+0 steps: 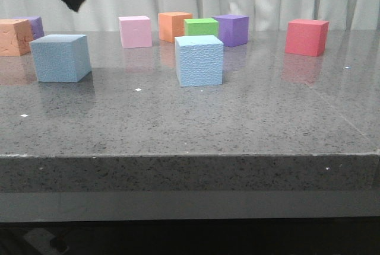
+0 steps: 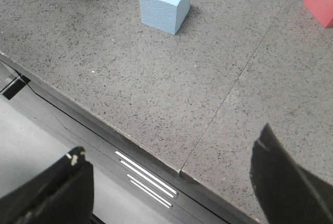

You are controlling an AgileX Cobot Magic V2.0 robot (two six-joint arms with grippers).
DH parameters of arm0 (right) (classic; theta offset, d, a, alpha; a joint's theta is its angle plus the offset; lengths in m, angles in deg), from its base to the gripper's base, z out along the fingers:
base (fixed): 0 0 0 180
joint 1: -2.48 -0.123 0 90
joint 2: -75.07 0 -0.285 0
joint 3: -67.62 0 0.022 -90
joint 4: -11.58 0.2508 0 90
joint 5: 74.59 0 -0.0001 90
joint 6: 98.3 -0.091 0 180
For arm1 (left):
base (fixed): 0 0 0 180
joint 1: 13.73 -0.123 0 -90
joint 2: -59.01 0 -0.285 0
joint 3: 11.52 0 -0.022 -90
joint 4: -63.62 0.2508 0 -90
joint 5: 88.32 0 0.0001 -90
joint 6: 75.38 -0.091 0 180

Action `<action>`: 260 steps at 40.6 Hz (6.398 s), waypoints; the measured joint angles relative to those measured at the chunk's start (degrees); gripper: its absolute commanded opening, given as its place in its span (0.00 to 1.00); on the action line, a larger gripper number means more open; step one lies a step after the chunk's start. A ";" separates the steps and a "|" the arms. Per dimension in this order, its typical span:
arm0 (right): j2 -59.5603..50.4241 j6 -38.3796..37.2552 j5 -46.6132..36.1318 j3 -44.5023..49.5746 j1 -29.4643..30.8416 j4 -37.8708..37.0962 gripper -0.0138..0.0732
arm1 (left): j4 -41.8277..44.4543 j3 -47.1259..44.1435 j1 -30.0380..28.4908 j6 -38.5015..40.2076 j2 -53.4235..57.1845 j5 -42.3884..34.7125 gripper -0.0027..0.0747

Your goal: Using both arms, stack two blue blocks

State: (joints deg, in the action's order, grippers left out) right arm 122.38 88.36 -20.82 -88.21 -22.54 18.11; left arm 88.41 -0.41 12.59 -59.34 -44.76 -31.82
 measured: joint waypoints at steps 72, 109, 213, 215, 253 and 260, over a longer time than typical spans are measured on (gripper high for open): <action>0.00 0.00 0.00 0.00 0.00 0.00 0.87 | -31.27 27.67 3.21 -39.22 -15.56 7.82 0.55; 0.00 0.00 0.00 0.00 0.00 0.00 0.87 | -32.46 28.90 9.87 -70.57 -20.40 5.48 0.54; 0.00 0.00 -0.73 0.00 0.00 0.00 0.87 | -26.01 -28.99 9.32 -18.36 47.18 -2.65 0.77; 0.00 0.00 -1.41 0.00 0.00 0.00 0.87 | -26.01 -31.38 9.32 -18.10 50.04 -3.29 0.77; 0.00 0.02 -3.97 0.00 0.12 0.04 0.08 | -25.89 -39.00 9.32 -17.75 58.32 -7.41 0.01; 0.00 0.02 -3.97 0.00 0.12 0.04 0.08 | -25.89 -39.00 9.32 -17.75 58.32 -7.41 0.01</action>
State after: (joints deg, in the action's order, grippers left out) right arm 122.38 88.38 -24.79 -88.21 -22.42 18.15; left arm 62.53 -39.41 21.91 -77.09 13.56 -39.24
